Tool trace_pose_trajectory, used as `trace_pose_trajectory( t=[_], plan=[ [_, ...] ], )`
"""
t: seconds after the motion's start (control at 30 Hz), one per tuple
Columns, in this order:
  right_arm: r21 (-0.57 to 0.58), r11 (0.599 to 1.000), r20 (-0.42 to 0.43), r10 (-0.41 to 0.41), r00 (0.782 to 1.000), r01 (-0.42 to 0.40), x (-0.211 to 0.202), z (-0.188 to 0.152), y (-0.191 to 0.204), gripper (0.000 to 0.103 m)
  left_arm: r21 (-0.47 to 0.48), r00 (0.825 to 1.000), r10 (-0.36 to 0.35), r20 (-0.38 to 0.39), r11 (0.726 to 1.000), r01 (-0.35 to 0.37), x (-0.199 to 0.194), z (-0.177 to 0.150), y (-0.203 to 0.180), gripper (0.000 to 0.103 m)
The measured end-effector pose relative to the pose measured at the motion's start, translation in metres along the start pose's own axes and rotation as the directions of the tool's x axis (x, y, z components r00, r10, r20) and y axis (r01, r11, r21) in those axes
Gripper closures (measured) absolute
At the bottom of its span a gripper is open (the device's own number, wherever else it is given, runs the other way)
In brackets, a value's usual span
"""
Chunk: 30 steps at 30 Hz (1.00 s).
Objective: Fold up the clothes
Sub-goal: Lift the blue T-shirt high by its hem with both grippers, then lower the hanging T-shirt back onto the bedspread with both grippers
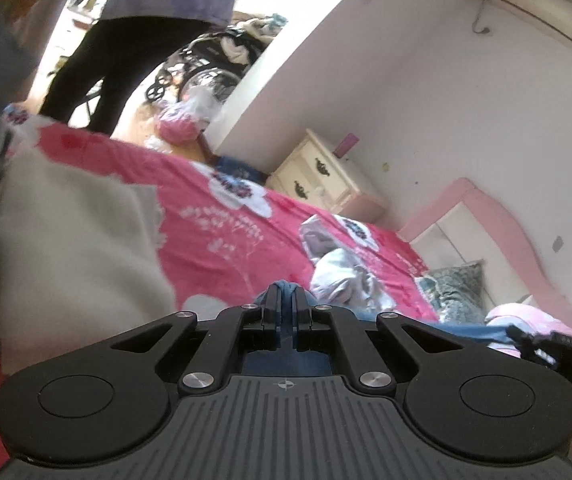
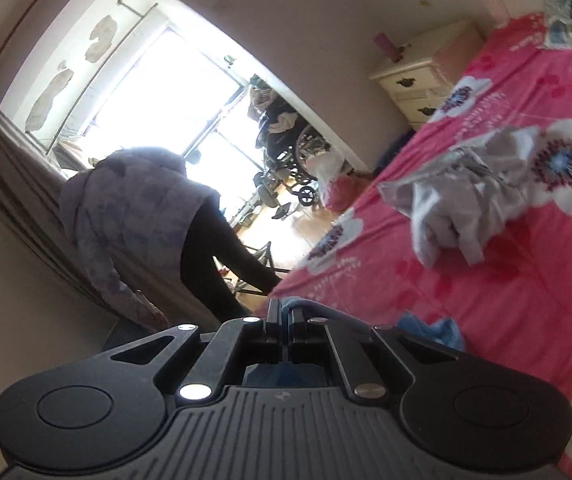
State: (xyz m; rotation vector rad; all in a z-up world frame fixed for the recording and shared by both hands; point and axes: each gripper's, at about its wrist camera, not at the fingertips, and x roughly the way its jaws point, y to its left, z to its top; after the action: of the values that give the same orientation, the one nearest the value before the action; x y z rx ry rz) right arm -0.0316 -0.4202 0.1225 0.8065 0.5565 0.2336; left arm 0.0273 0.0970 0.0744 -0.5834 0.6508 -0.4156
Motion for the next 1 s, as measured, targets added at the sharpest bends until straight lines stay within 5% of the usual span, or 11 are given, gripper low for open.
trace_pose_trajectory(
  t=[0.2,0.33,0.47,0.6,0.67,0.77,0.87,1.0],
  plan=[
    [0.077,0.997,0.028,0.003,1.000,-0.005,-0.053,-0.025,-0.022,0.100,-0.048,0.998,-0.043,0.036,0.998,0.045,-0.040,-0.009,0.009,0.101],
    [-0.005,0.996,0.092,0.088,0.992,-0.088,-0.097,-0.029,0.001,0.100,-0.033,0.990,-0.119,0.074,0.992,0.121,-0.075,0.001,-0.006,0.101],
    [-0.046,0.995,0.126,0.092,0.988,-0.087,-0.080,0.008,0.032,0.100,0.020,0.973,-0.163,0.161,0.987,0.162,-0.076,0.037,-0.045,0.100],
    [-0.050,0.997,0.171,0.062,0.983,-0.055,-0.034,0.057,0.072,0.100,0.022,0.968,-0.123,0.219,0.992,0.121,-0.044,0.079,-0.086,0.100],
    [-0.063,0.995,0.218,0.088,0.972,-0.076,-0.027,0.078,0.098,0.100,0.003,0.965,-0.079,0.251,0.997,0.081,-0.035,0.107,-0.104,0.101],
    [-0.175,0.972,0.285,0.203,0.937,-0.158,-0.052,0.091,0.141,0.100,-0.001,0.944,-0.126,0.306,0.991,0.133,-0.053,0.132,-0.120,0.101],
    [-0.281,0.938,0.310,0.289,0.906,-0.203,-0.095,0.083,0.161,0.100,0.095,0.916,-0.209,0.342,0.978,0.187,-0.089,0.123,-0.128,0.100],
    [-0.309,0.928,0.303,0.302,0.904,-0.207,-0.148,0.044,0.139,0.100,0.200,0.902,-0.278,0.330,0.954,0.221,-0.134,0.085,-0.117,0.100]
  ],
)
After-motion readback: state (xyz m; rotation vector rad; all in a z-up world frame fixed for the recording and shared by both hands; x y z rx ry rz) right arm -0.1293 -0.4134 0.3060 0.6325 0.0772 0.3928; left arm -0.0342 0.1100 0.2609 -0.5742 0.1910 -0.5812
